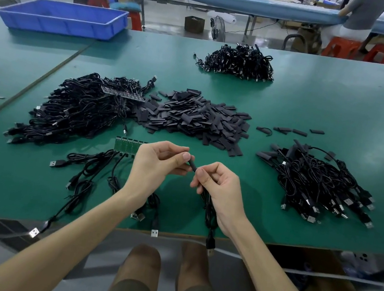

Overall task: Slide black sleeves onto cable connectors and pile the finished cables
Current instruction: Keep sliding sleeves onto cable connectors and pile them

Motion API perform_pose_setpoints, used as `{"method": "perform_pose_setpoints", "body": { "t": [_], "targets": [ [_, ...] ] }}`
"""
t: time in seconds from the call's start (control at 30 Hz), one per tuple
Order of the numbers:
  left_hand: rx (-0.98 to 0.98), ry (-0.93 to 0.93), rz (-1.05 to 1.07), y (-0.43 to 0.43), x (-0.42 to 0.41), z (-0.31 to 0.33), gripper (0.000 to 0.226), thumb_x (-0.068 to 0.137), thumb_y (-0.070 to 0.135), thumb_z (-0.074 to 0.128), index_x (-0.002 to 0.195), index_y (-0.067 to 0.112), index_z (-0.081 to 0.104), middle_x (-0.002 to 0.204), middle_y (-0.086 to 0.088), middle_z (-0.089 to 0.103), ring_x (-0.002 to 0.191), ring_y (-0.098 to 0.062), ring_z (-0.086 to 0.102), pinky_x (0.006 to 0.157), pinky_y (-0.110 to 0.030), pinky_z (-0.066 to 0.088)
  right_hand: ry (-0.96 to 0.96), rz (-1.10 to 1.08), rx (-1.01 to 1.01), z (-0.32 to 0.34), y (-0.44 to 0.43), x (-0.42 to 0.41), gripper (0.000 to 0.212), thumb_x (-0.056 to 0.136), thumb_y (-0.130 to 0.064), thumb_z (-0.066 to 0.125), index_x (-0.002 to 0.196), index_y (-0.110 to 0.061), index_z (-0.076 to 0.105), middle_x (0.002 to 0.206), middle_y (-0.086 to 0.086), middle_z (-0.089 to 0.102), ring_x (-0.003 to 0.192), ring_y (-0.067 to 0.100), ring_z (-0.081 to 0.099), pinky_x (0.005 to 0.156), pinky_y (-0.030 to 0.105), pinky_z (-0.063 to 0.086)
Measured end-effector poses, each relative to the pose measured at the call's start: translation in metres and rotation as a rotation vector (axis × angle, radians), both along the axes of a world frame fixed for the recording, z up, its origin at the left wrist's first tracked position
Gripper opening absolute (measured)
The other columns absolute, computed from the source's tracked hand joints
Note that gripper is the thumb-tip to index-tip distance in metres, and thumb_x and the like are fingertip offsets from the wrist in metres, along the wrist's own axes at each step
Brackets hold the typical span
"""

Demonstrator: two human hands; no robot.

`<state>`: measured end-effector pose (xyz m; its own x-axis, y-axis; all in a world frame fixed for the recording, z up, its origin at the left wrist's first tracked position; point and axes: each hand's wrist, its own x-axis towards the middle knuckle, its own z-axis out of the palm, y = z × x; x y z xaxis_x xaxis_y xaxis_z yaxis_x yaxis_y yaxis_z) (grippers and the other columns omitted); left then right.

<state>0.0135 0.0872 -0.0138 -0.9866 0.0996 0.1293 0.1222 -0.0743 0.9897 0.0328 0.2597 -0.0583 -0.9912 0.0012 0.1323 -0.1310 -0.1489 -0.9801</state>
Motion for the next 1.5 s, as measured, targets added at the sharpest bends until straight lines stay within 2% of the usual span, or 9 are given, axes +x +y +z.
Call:
{"method": "perform_pose_setpoints", "body": {
  "t": [0.27, 0.4, 0.6, 0.8, 0.9, 1.1, 1.23, 1.37, 1.5],
  "targets": [
    [-0.045, 0.02, 0.017, 0.012, -0.007, -0.001, 0.008, 0.095, 0.007, 0.069, 0.1, 0.005, 0.075, 0.087, -0.011, 0.078, 0.079, -0.022, 0.073, 0.075, -0.026, 0.06, -0.013, -0.028, 0.017, 0.001, -0.001, -0.001, 0.011, 0.095, -0.013, 0.072, 0.089, -0.006, 0.067, 0.071, 0.007, 0.074, 0.059, 0.014, 0.061, 0.063, 0.022, 0.051],
    [-0.063, -0.004, 0.012, 0.018, -0.012, 0.001, 0.009, 0.096, 0.006, 0.067, 0.101, 0.007, 0.075, 0.089, -0.009, 0.078, 0.084, -0.026, 0.076, 0.073, -0.026, 0.06, -0.028, -0.05, 0.02, 0.002, -0.003, -0.002, 0.011, 0.096, -0.011, 0.072, 0.09, -0.005, 0.066, 0.072, 0.008, 0.074, 0.063, 0.017, 0.063, 0.063, 0.024, 0.052],
    [0.015, -0.15, -0.047, 0.027, -0.013, 0.004, 0.029, 0.097, 0.018, 0.068, 0.123, 0.006, 0.061, 0.1, -0.008, 0.079, 0.095, -0.026, 0.076, 0.086, -0.039, 0.061, -0.052, -0.175, -0.053, 0.006, -0.002, 0.001, 0.011, 0.095, -0.013, 0.074, 0.096, -0.004, 0.067, 0.079, 0.005, 0.076, 0.07, 0.014, 0.068, 0.068, 0.023, 0.055],
    [-0.256, -0.204, -0.234, 0.03, 0.001, 0.002, 0.019, 0.099, 0.019, 0.065, 0.113, 0.007, 0.07, 0.097, -0.006, 0.078, 0.09, -0.018, 0.076, 0.075, -0.026, 0.061, -0.105, -0.266, -0.161, 0.011, -0.001, 0.002, 0.013, 0.101, -0.014, 0.065, 0.102, -0.002, 0.065, 0.08, 0.0, 0.072, 0.079, 0.013, 0.067, 0.086, 0.034, 0.057],
    [-0.421, -0.197, -0.346, 0.031, 0.006, 0.003, 0.017, 0.095, 0.012, 0.071, 0.111, 0.009, 0.068, 0.095, -0.01, 0.076, 0.078, -0.017, 0.075, 0.065, -0.025, 0.06, -0.11, -0.291, -0.207, 0.012, -0.001, 0.003, 0.012, 0.102, -0.014, 0.064, 0.1, -0.002, 0.062, 0.077, 0.0, 0.068, 0.076, 0.013, 0.063, 0.088, 0.038, 0.054],
    [-0.67, -0.185, -0.433, 0.04, 0.01, 0.004, 0.023, 0.093, 0.017, 0.071, 0.098, -0.005, 0.067, 0.066, -0.006, 0.072, 0.047, -0.014, 0.059, 0.049, -0.023, 0.051, -0.106, -0.301, -0.186, 0.013, -0.002, 0.004, 0.006, 0.1, -0.01, 0.066, 0.097, -0.007, 0.062, 0.074, -0.002, 0.069, 0.076, 0.012, 0.063, 0.085, 0.035, 0.053],
    [-0.612, -0.199, -0.431, 0.041, 0.006, 0.018, 0.02, 0.093, 0.014, 0.067, 0.088, -0.005, 0.07, 0.064, -0.005, 0.07, 0.053, -0.019, 0.063, 0.056, -0.026, 0.053, -0.142, -0.304, -0.285, 0.014, -0.001, 0.003, 0.017, 0.106, -0.019, 0.058, 0.102, -0.004, 0.064, 0.084, 0.005, 0.072, 0.083, 0.019, 0.067, 0.089, 0.042, 0.057],
    [-0.485, -0.201, -0.433, 0.049, -0.007, 0.046, 0.018, 0.096, 0.013, 0.064, 0.089, -0.001, 0.073, 0.067, -0.003, 0.07, 0.064, -0.02, 0.064, 0.063, -0.028, 0.057, -0.205, -0.286, -0.512, 0.013, 0.001, -0.001, 0.03, 0.111, -0.027, 0.046, 0.11, -0.004, 0.065, 0.091, 0.007, 0.074, 0.084, 0.019, 0.07, 0.08, 0.033, 0.059],
    [-0.421, -0.162, -0.449, 0.085, -0.019, 0.07, 0.018, 0.096, 0.017, 0.068, 0.094, 0.0, 0.072, 0.083, -0.015, 0.076, 0.068, -0.024, 0.07, 0.057, -0.026, 0.054, -0.198, -0.31, -0.309, 0.015, -0.005, -0.006, 0.019, 0.107, -0.009, 0.05, 0.097, -0.006, 0.066, 0.074, -0.002, 0.07, 0.066, 0.013, 0.059, 0.061, 0.025, 0.048]
  ]
}}
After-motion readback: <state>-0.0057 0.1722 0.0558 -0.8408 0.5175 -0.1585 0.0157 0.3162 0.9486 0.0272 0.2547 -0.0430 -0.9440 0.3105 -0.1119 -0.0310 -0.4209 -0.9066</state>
